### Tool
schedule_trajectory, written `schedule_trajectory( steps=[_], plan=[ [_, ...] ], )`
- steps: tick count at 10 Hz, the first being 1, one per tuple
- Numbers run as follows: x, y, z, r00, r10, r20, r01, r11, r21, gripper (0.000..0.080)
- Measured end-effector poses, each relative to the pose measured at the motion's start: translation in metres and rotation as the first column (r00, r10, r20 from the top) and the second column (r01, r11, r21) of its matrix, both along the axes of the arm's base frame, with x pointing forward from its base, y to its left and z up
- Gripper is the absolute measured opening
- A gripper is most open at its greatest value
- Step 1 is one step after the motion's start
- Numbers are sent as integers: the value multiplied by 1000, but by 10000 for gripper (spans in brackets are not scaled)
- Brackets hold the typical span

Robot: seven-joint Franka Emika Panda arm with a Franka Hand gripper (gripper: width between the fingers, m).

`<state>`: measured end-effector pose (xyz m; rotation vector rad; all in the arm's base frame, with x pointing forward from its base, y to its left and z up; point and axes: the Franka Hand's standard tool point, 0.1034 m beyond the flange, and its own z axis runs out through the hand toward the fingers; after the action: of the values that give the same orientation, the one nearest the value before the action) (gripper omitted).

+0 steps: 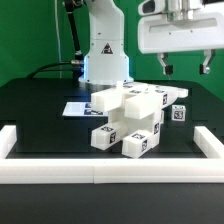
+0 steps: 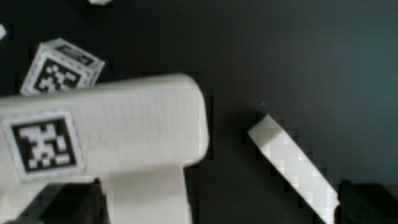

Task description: Assemble chair

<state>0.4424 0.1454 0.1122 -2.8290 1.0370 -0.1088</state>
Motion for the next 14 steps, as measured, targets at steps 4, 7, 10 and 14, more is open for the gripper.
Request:
schedule_trajectory(
  steps=[4, 7, 10, 14],
  plan=[
    [0, -4, -1, 1000, 0, 13, 0, 1000, 5, 649],
    [-29, 14, -17, 1000, 8, 4, -8, 1000, -4, 649],
    [-38, 26, -28, 999, 41, -5, -41, 999, -16, 649],
    [-39, 16, -40, 996, 91, -20, -91, 995, -40, 649]
  ],
)
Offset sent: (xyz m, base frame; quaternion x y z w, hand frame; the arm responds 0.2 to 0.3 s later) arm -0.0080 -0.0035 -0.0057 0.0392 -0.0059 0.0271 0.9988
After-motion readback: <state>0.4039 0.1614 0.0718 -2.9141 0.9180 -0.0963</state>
